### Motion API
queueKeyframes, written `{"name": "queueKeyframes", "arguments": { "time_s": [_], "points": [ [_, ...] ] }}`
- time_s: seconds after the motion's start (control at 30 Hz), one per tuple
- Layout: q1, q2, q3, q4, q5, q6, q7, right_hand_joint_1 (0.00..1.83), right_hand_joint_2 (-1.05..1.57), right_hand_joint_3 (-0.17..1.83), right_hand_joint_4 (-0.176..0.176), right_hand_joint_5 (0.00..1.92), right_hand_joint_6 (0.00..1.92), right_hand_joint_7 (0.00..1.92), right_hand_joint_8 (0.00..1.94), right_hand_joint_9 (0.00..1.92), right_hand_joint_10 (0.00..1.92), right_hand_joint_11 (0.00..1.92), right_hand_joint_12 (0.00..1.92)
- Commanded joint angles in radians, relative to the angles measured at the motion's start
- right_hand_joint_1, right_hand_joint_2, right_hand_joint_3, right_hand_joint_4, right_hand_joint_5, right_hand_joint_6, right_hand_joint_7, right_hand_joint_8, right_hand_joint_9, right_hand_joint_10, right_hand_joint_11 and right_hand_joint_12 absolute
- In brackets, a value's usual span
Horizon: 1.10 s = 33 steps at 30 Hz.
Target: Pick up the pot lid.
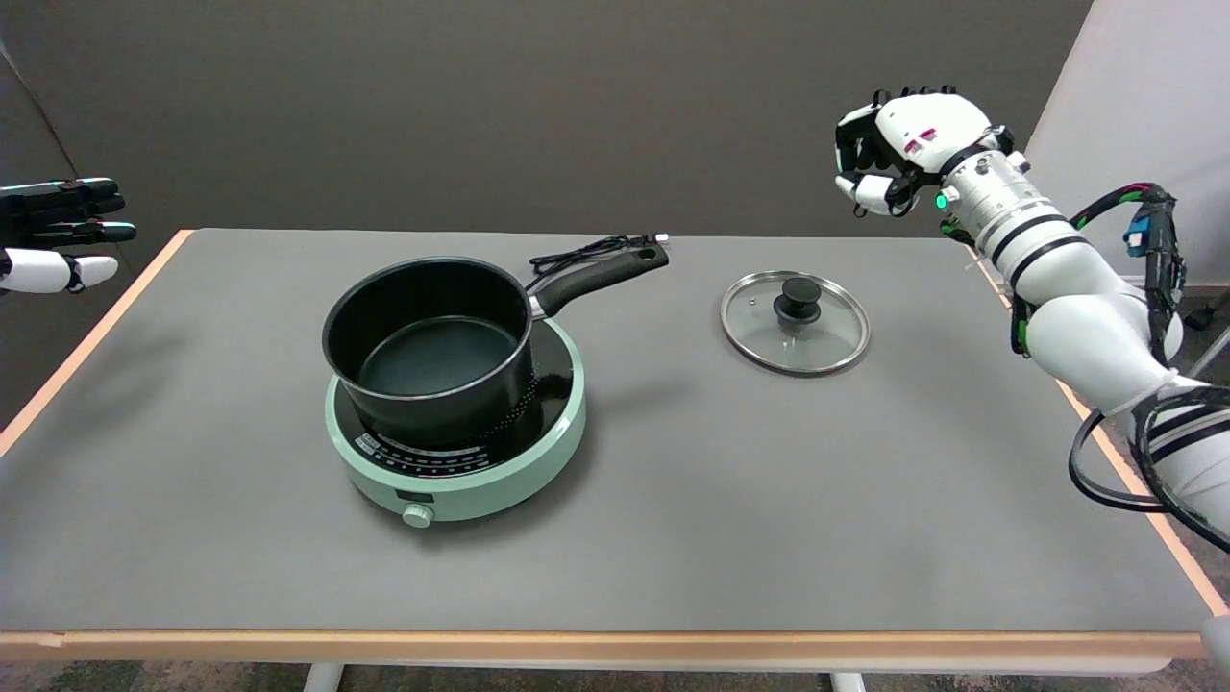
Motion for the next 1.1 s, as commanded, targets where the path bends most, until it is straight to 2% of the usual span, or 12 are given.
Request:
{"name": "queueKeyframes", "arguments": {
  "time_s": [0.03,0.37,0.6,0.8,1.1],
  "points": [
    [0.057,0.017,-0.088,-0.04,0.004,-0.047,0.001,0.72,0.74,0.8,0.176,0.74,0.79,0.93,0.48,0.87,0.78,0.56,1.16],
    [0.058,0.022,-0.102,-0.048,-0.003,-0.098,0.0,0.77,0.68,0.85,0.176,0.72,0.61,0.88,0.39,0.85,0.76,0.54,1.16],
    [0.088,0.032,-0.171,-0.106,0.0,-0.103,0.0,0.78,0.67,0.86,0.176,0.71,0.56,0.86,0.36,0.84,0.74,0.54,1.16],
    [0.149,0.052,-0.267,-0.146,0.004,-0.167,0.001,0.79,0.65,0.87,0.175,0.69,0.49,0.83,0.31,0.81,0.69,0.51,1.13],
    [0.171,0.061,-0.302,-0.155,0.004,-0.176,0.001,0.81,0.63,0.9,0.151,0.66,0.4,0.79,0.27,0.79,0.64,0.49,1.1]
  ]
}}
